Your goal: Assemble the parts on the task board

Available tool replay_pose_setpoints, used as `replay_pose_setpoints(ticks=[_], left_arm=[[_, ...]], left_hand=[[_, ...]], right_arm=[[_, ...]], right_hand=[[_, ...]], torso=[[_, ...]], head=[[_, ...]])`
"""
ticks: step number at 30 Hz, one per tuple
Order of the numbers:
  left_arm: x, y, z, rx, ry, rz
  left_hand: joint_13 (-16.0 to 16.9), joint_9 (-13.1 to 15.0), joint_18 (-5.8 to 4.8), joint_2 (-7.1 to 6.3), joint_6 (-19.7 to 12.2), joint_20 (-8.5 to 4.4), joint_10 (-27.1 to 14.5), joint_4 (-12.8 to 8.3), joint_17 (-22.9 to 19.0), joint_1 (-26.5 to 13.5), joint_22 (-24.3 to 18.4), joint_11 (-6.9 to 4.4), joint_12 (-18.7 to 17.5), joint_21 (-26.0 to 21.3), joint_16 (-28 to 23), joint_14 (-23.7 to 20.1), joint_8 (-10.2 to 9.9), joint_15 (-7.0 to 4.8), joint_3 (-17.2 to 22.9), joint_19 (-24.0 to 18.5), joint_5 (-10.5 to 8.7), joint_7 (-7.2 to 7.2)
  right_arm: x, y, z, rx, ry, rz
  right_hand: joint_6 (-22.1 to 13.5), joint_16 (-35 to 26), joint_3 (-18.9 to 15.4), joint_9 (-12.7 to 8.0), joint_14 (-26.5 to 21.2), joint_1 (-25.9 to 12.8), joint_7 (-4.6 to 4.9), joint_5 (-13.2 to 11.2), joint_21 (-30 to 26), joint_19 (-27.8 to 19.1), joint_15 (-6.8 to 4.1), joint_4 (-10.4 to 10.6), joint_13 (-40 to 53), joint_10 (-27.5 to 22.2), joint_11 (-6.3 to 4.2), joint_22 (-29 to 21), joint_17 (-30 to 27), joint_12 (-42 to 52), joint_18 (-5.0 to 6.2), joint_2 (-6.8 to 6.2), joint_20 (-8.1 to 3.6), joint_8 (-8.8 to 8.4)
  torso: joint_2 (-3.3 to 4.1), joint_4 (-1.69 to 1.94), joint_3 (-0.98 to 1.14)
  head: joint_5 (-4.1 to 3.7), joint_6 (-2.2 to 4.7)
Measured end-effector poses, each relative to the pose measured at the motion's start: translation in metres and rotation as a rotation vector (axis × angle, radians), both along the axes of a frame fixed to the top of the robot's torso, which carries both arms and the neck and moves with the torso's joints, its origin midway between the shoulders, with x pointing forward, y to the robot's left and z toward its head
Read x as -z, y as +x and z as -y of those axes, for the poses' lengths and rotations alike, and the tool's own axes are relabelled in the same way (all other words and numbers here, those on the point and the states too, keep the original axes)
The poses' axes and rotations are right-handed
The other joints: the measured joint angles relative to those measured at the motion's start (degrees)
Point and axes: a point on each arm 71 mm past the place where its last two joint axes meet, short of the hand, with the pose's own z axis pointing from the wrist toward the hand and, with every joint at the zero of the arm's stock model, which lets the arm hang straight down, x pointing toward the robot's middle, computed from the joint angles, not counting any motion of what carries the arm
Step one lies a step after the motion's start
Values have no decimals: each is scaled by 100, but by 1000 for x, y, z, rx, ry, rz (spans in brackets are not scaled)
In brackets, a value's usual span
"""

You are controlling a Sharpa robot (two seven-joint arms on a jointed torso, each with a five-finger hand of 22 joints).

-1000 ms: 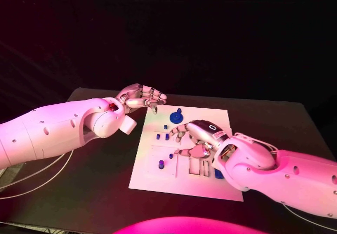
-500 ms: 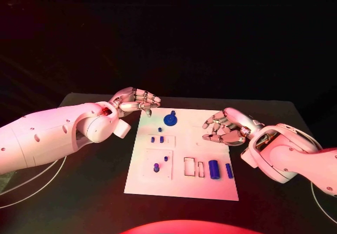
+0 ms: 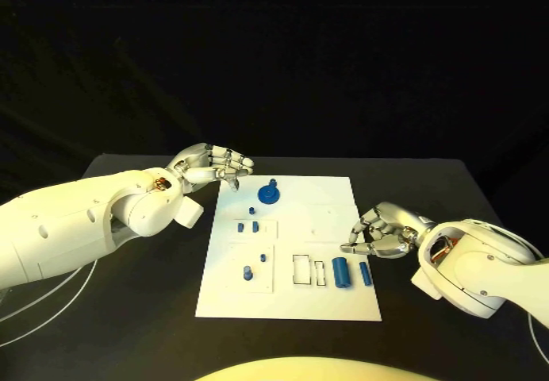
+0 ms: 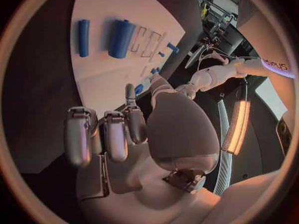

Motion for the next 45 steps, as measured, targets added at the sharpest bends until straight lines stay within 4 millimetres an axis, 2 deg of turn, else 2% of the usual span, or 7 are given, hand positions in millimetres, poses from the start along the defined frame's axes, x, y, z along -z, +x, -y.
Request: replay_pose_setpoints(ticks=[6,14,16,31,36,41,45], left_arm=[[-1,-1,2,20,-9,2],[-1,-2,1,28,-14,6],[-1,-2,1,28,-15,7],[-2,-3,-1,26,-17,11],[-2,-3,-2,25,-16,11],[-2,-3,-2,25,-16,11],[-2,-3,-2,24,-16,11]], left_hand=[[-6,-3,0,-8,-52,20,-59,47,0,-69,-40,18,35,-68,28,-30,29,30,-47,-20,0,-10],[-5,-3,0,-30,-72,20,-59,85,0,-91,-67,18,65,-91,51,-50,30,50,-85,-20,0,-30],[-5,-3,1,-7,-72,20,-58,85,0,-114,-74,18,65,-117,51,-50,30,50,-85,-20,0,-30],[-5,-2,1,-8,-72,19,-100,124,0,-114,-99,18,88,-140,51,-70,51,30,-124,-20,0,-30],[-5,-2,0,-8,-72,19,-100,124,1,-114,-99,18,87,-140,51,-70,51,30,-124,-20,0,-30],[-5,-2,1,-12,-72,19,-100,124,1,-119,-99,18,87,-140,52,-70,51,30,-124,-19,0,-30],[-5,-2,0,-7,-72,19,-99,140,6,-159,-112,18,86,-179,77,-70,51,30,-107,-19,0,-30]], right_arm=[[12,-6,3,31,-65,-49],[26,-11,-4,31,-118,-82],[30,-12,-6,29,-128,-89],[48,-12,-16,13,-181,-115],[51,-11,-20,7,-192,-112],[52,-10,-22,4,-200,-106],[52,-11,-24,4,-196,-94]], right_hand=[[-24,23,-311,154,-20,-90,-16,-2,63,0,-20,6,4,10,-10,0,0,22,0,91,0,48],[-61,30,-560,255,-20,-205,-19,-83,107,0,-19,21,4,10,-10,-1,-1,22,0,146,0,74],[-61,56,-618,280,-20,-255,-19,-112,162,0,-19,13,4,10,-10,-1,-1,22,0,196,0,115],[-61,56,-774,362,1,-413,-19,-216,177,0,-40,28,3,9,-10,1,-2,21,0,187,1,138],[-47,56,-788,428,1,-413,-27,-290,177,20,-40,13,2,9,-10,4,-3,21,1,187,-20,227],[-27,56,-786,495,-10,-41,-27,-264,196,13,-50,10,2,29,-30,3,-3,21,1,247,-28,284],[-40,78,-649,508,1,304,-60,-149,265,-1,-81,-28,1,29,-29,3,-3,4,1,276,-41,239]], torso=[[-2,12,-10],[1,14,-9],[3,14,-7],[7,9,6],[7,8,5],[5,8,6],[4,8,3]], head=[[-52,-19],[-62,-37],[-62,-42],[-48,-66],[-44,-77],[-35,-90],[-31,-94]])
